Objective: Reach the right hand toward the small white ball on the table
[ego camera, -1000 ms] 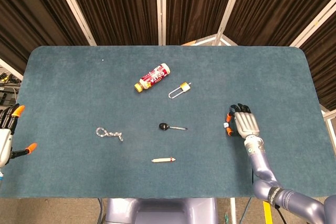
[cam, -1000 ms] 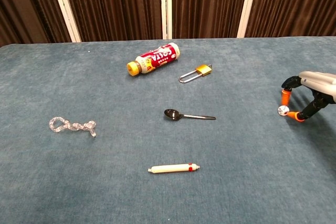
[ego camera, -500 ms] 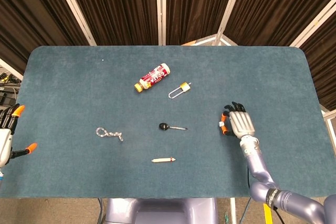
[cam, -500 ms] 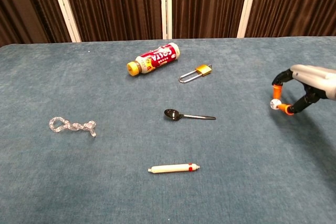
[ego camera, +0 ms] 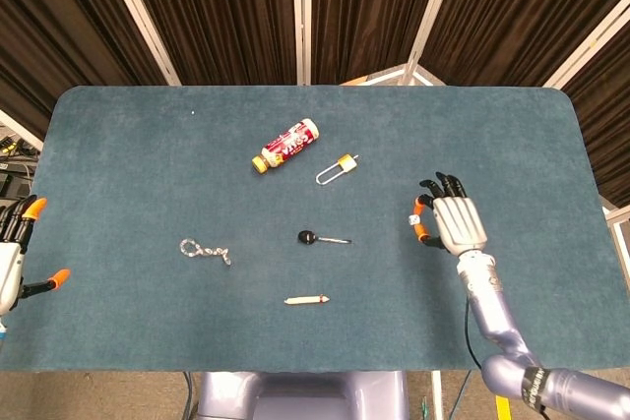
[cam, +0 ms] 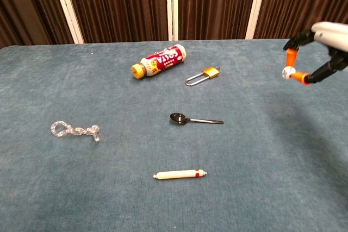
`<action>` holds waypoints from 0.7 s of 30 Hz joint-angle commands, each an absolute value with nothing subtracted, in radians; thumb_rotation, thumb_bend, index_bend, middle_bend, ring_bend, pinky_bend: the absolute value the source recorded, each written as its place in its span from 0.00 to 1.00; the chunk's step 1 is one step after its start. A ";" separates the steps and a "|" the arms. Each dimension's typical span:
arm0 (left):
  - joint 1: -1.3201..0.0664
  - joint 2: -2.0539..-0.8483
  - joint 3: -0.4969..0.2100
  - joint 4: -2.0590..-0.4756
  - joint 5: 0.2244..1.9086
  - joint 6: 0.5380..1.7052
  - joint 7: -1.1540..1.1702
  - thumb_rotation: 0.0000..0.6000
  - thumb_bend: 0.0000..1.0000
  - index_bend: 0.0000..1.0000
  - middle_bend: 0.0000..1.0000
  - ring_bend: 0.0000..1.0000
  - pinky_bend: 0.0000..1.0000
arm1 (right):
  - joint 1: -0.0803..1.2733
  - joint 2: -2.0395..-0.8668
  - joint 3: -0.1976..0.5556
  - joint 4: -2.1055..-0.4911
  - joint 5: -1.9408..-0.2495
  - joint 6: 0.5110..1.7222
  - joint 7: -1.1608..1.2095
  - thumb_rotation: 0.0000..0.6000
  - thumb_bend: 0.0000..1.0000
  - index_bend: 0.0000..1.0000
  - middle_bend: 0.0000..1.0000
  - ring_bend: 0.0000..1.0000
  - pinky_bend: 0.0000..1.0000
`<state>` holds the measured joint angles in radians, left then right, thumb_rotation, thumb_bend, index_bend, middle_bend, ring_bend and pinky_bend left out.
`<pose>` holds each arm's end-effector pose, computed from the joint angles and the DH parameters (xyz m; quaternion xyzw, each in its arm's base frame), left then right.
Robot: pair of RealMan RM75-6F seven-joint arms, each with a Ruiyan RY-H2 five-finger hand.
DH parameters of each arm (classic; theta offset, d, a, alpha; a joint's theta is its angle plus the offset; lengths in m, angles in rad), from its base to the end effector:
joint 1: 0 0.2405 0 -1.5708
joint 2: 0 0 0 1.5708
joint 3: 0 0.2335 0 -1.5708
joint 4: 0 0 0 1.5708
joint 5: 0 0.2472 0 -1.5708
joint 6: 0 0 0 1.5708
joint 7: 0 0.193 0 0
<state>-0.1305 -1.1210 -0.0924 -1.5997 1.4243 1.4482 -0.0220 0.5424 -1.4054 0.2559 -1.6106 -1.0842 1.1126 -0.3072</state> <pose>-0.3076 0.2559 0.1231 -0.5744 -0.3939 -0.3983 0.5968 -0.1745 -0.3771 0.0081 0.6355 -0.4277 0.4023 0.5014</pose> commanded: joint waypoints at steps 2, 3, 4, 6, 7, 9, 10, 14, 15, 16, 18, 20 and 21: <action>-0.129 -1.119 -0.092 -1.604 1.428 1.454 -0.024 1.00 0.12 0.00 0.00 0.00 0.00 | 0.534 -1.376 0.257 -1.653 -1.087 1.133 -0.323 1.00 0.32 0.41 0.11 0.00 0.00; -0.128 -1.118 -0.092 -1.605 1.429 1.456 -0.024 1.00 0.12 0.00 0.00 0.00 0.00 | 0.533 -1.375 0.255 -1.656 -1.087 1.135 -0.325 1.00 0.31 0.39 0.10 0.00 0.00; -0.128 -1.118 -0.092 -1.605 1.430 1.456 -0.025 1.00 0.12 0.00 0.00 0.00 0.00 | 0.532 -1.374 0.253 -1.658 -1.086 1.135 -0.327 1.00 0.30 0.37 0.09 0.00 0.00; -0.127 -1.117 -0.092 -1.606 1.433 1.460 -0.026 1.00 0.12 0.00 0.00 0.00 0.00 | 0.530 -1.368 0.246 -1.667 -1.083 1.135 -0.331 1.00 0.29 0.33 0.07 0.00 0.00; -0.127 -1.116 -0.091 -1.607 1.434 1.461 -0.027 1.00 0.12 0.00 0.00 0.00 0.00 | 0.528 -1.366 0.244 -1.671 -1.082 1.136 -0.333 1.00 0.29 0.30 0.07 0.00 0.00; -0.126 -1.115 -0.090 -1.608 1.437 1.462 -0.028 1.00 0.12 0.00 0.00 0.00 0.00 | 0.524 -1.362 0.238 -1.675 -1.084 1.142 -0.333 1.00 0.29 0.28 0.06 0.00 0.00; -0.126 -1.115 -0.090 -1.608 1.437 1.463 -0.029 1.00 0.12 0.00 0.00 0.00 0.00 | 0.521 -1.361 0.236 -1.676 -1.085 1.144 -0.331 1.00 0.29 0.28 0.06 0.00 0.00; -0.122 -1.112 -0.089 -1.612 1.444 1.472 -0.033 1.00 0.12 0.00 0.00 0.00 0.00 | 0.494 -1.350 0.212 -1.676 -1.110 1.166 -0.298 1.00 0.29 0.27 0.04 0.00 0.00; -0.121 -1.111 -0.088 -1.612 1.446 1.474 -0.034 1.00 0.12 0.00 0.00 0.00 0.00 | 0.483 -1.344 0.203 -1.673 -1.119 1.174 -0.286 1.00 0.29 0.27 0.04 0.00 0.00; -0.120 -1.110 -0.087 -1.613 1.448 1.476 -0.035 1.00 0.12 0.00 0.00 0.00 0.00 | 0.473 -1.339 0.194 -1.668 -1.128 1.179 -0.274 1.00 0.29 0.27 0.03 0.00 0.00; -0.118 -1.109 -0.086 -1.615 1.450 1.479 -0.036 1.00 0.12 0.00 0.00 0.00 0.00 | 0.450 -1.331 0.174 -1.658 -1.144 1.194 -0.254 1.00 0.29 0.26 0.02 0.00 0.00; -0.115 -1.107 -0.084 -1.618 1.455 1.486 -0.037 1.00 0.12 0.00 0.00 0.00 0.00 | 0.407 -1.313 0.144 -1.642 -1.181 1.229 -0.202 1.00 0.28 0.25 0.01 0.00 0.00; -0.113 -1.105 -0.083 -1.619 1.458 1.490 -0.038 1.00 0.12 0.00 0.00 0.00 0.00 | 0.386 -1.303 0.129 -1.633 -1.211 1.249 -0.168 1.00 0.27 0.25 0.01 0.00 0.00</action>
